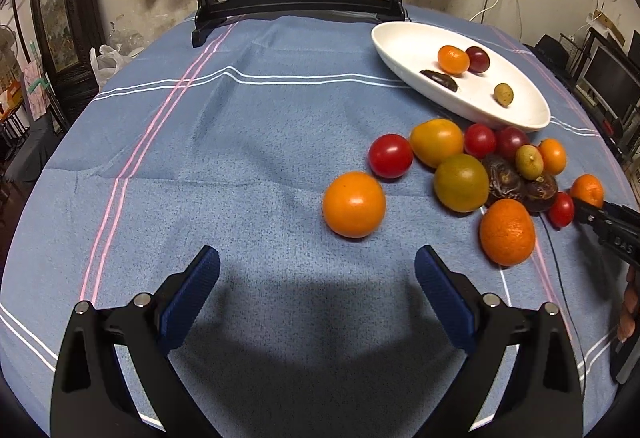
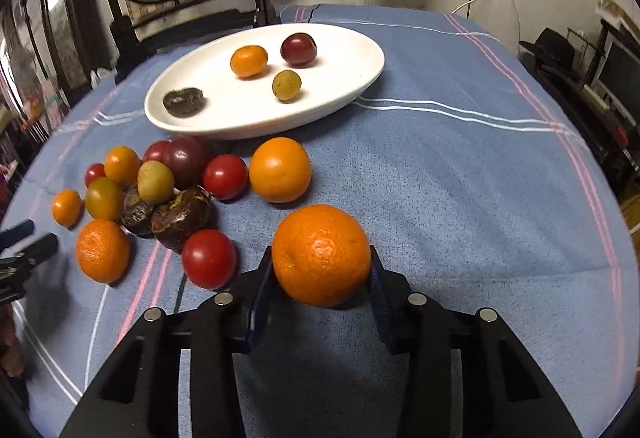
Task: Organize fruits
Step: 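Grasp small orange with left tool while right tool grasps large mandarin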
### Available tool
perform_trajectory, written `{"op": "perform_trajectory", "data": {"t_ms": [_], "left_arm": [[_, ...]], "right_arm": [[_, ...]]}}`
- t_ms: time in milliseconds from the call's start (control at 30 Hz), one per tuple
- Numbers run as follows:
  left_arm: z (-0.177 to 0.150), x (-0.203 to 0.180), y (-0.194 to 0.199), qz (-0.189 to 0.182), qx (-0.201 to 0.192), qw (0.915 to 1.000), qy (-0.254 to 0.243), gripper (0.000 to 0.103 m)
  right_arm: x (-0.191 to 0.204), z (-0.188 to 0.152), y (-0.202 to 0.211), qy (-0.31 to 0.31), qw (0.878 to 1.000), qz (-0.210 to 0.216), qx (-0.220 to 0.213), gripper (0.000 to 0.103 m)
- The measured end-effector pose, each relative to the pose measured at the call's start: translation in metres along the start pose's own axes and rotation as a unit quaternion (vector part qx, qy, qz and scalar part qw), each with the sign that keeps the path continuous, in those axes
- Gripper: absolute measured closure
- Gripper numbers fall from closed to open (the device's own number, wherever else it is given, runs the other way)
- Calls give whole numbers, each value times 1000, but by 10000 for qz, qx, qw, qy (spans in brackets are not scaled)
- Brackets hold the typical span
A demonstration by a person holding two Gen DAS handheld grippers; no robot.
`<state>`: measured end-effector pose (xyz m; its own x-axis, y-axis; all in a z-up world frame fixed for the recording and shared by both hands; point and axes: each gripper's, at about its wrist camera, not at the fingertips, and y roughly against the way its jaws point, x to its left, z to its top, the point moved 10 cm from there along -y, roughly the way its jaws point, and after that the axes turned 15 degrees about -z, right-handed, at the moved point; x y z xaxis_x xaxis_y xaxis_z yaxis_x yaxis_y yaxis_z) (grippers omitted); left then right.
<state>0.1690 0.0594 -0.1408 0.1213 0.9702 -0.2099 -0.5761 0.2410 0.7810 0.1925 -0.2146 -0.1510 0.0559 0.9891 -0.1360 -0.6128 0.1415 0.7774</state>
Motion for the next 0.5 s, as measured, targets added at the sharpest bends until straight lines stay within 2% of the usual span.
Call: {"op": "perform_trajectory", "data": {"t_ms": [167, 300, 400, 500], "left_arm": [[0, 0, -12, 81, 202, 9998, 42, 7], [5, -2, -17, 245, 207, 9995, -21, 7], [11, -4, -22, 244, 228, 9994, -75, 17], [16, -6, -29, 143, 261, 9995, -63, 34]], "right_arm": [[0, -2, 7, -177, 9991, 390, -48, 59], [8, -3, 13, 47, 9991, 388, -187, 59], [11, -1, 18, 98, 9986, 415, -306, 59], [10, 0, 19, 104, 9985, 411, -336, 59]]}}
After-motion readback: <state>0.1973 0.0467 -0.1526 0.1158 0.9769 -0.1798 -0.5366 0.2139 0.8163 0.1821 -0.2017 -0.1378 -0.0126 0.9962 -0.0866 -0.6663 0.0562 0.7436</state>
